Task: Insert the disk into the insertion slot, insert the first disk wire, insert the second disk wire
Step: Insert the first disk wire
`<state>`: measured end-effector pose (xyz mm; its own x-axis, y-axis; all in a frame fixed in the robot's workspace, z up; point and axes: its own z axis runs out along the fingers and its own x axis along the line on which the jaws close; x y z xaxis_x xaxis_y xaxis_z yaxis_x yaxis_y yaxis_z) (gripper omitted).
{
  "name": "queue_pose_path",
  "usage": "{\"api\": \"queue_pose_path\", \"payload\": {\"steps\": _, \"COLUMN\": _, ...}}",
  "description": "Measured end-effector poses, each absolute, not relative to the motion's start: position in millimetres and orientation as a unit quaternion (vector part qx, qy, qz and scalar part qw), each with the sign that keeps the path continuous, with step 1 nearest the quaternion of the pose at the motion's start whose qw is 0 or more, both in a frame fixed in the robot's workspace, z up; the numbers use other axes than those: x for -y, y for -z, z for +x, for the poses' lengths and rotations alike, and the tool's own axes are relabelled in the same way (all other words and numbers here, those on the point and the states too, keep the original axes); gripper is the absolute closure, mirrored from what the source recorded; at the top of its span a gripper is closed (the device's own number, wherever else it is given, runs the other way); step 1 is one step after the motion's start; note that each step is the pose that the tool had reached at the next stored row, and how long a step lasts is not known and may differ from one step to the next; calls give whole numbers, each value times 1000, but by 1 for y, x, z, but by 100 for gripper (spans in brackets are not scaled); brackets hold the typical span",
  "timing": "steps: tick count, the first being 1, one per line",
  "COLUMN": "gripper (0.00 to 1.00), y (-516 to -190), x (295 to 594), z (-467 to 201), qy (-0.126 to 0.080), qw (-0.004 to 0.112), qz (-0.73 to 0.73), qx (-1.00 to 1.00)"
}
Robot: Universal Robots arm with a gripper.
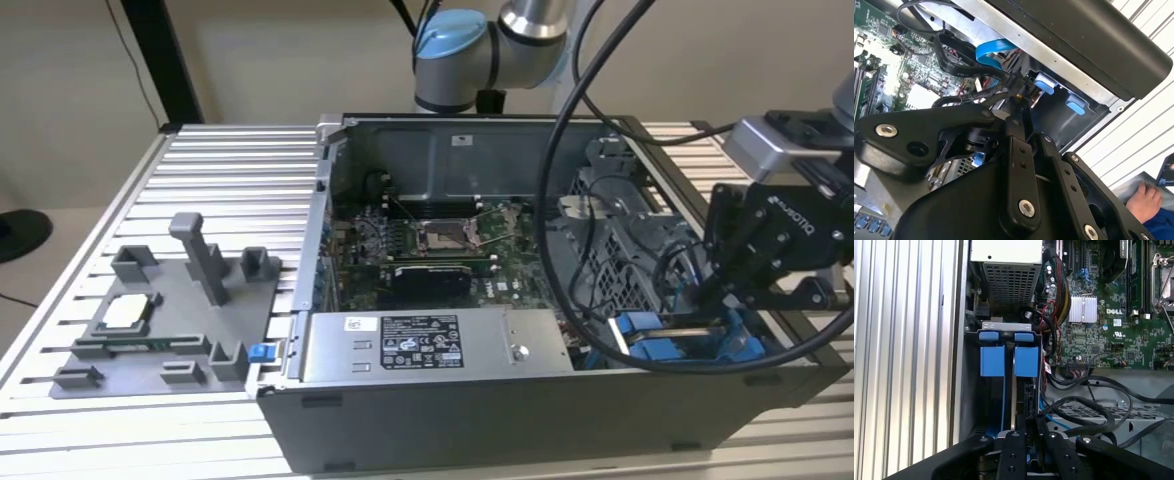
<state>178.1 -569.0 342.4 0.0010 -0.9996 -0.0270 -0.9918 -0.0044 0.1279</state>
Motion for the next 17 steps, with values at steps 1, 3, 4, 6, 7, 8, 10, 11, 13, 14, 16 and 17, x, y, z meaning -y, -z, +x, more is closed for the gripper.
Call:
{"api": "queue_pose_path", "payload": {"steps": 1, "gripper": 100, "y": -342, "x": 569, "z": 178, "qy": 55, "qw": 36, "qz": 707, "qx": 705}}
{"api": "queue_pose_path", "payload": {"steps": 3, "gripper": 100, "y": -342, "x": 568, "z": 178, "qy": 55, "qw": 36, "qz": 707, "qx": 705}}
{"api": "queue_pose_path", "payload": {"steps": 4, "gripper": 100, "y": -342, "x": 568, "z": 178, "qy": 55, "qw": 36, "qz": 707, "qx": 705}}
{"api": "queue_pose_path", "payload": {"steps": 6, "gripper": 100, "y": -342, "x": 568, "z": 178, "qy": 55, "qw": 36, "qz": 707, "qx": 704}}
{"api": "queue_pose_path", "payload": {"steps": 7, "gripper": 100, "y": -342, "x": 568, "z": 178, "qy": 55, "qw": 36, "qz": 707, "qx": 704}}
{"api": "queue_pose_path", "payload": {"steps": 8, "gripper": 100, "y": -341, "x": 568, "z": 178, "qy": 55, "qw": 36, "qz": 707, "qx": 704}}
{"api": "queue_pose_path", "payload": {"steps": 10, "gripper": 100, "y": -340, "x": 568, "z": 178, "qy": 55, "qw": 36, "qz": 707, "qx": 704}}
{"api": "queue_pose_path", "payload": {"steps": 11, "gripper": 100, "y": -340, "x": 568, "z": 178, "qy": 54, "qw": 36, "qz": 707, "qx": 704}}
{"api": "queue_pose_path", "payload": {"steps": 13, "gripper": 100, "y": -338, "x": 568, "z": 178, "qy": 55, "qw": 36, "qz": 707, "qx": 704}}
{"api": "queue_pose_path", "payload": {"steps": 14, "gripper": 100, "y": -337, "x": 568, "z": 178, "qy": 55, "qw": 36, "qz": 707, "qx": 704}}
{"api": "queue_pose_path", "payload": {"steps": 16, "gripper": 100, "y": -335, "x": 568, "z": 178, "qy": 54, "qw": 36, "qz": 707, "qx": 704}}
{"api": "queue_pose_path", "payload": {"steps": 17, "gripper": 100, "y": -334, "x": 568, "z": 178, "qy": 54, "qw": 36, "qz": 707, "qx": 704}}
